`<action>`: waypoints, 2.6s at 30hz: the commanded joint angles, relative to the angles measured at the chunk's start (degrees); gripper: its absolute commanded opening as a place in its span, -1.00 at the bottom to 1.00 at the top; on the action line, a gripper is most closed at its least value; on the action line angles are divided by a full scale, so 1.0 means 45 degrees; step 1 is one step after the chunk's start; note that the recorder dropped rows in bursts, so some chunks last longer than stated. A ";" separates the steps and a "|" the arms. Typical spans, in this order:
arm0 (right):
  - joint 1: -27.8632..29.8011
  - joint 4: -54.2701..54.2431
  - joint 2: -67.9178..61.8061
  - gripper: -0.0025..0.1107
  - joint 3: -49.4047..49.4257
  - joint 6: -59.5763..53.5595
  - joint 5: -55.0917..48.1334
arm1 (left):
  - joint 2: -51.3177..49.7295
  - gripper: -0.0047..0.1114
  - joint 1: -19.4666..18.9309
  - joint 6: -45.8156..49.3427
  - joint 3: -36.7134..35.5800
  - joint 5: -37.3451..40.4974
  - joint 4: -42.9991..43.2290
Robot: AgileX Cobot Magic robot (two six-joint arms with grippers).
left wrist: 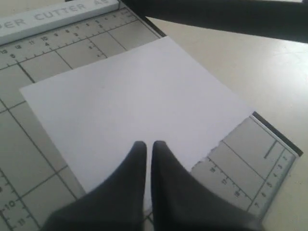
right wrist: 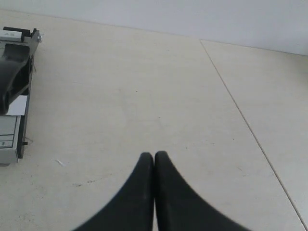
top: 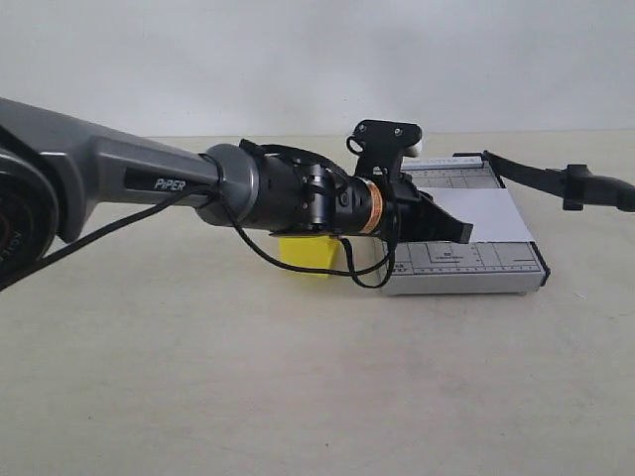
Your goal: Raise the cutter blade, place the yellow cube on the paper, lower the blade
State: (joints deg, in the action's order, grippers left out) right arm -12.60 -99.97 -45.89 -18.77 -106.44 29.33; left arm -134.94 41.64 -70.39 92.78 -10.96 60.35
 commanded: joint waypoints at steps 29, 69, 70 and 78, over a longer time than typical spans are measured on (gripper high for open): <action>0.0017 0.0004 0.0009 -0.96 0.0023 0.0257 -0.0129 | -0.0114 -0.84 0.0824 -0.0104 0.1373 0.2919 0.0486; 0.0017 0.0004 0.0009 -0.96 0.0023 0.0257 -0.0314 | 0.0262 -0.84 0.0801 -0.0471 0.2253 0.3563 0.0774; 0.0017 0.0004 0.0009 -0.96 0.0023 0.0257 -0.0377 | 0.0436 -0.84 0.0801 -0.0656 0.2253 0.3668 0.0774; 0.0017 0.0004 0.0009 -0.96 0.0023 0.0257 -0.0435 | 0.1772 -0.84 0.1147 -0.7797 0.0625 0.8220 0.5055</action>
State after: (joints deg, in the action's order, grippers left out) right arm -12.60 -99.97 -45.89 -18.77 -105.34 27.69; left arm -129.69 45.58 -90.67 100.27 16.78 71.83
